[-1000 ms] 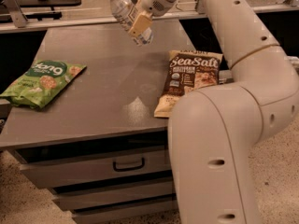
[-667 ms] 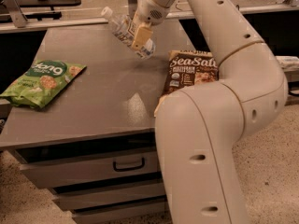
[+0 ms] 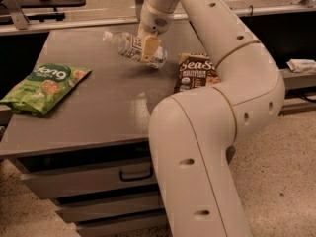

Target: Knock blue plastic bottle over

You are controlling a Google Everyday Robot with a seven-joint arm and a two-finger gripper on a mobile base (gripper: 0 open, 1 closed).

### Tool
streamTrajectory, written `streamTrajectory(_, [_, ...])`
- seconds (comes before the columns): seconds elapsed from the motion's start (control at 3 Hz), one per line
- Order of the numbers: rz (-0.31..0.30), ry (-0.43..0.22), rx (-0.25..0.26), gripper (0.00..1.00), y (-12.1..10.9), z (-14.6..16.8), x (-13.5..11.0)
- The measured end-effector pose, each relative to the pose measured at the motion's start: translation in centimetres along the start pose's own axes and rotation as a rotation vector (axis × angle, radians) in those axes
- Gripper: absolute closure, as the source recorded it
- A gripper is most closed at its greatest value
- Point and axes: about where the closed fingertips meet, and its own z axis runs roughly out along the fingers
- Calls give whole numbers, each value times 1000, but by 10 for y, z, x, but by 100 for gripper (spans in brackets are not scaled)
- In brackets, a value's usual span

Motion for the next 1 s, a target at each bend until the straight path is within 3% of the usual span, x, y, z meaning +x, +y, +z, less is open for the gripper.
streamTrajectory(1.0, [-87,4,-18,1,-1,10,-12])
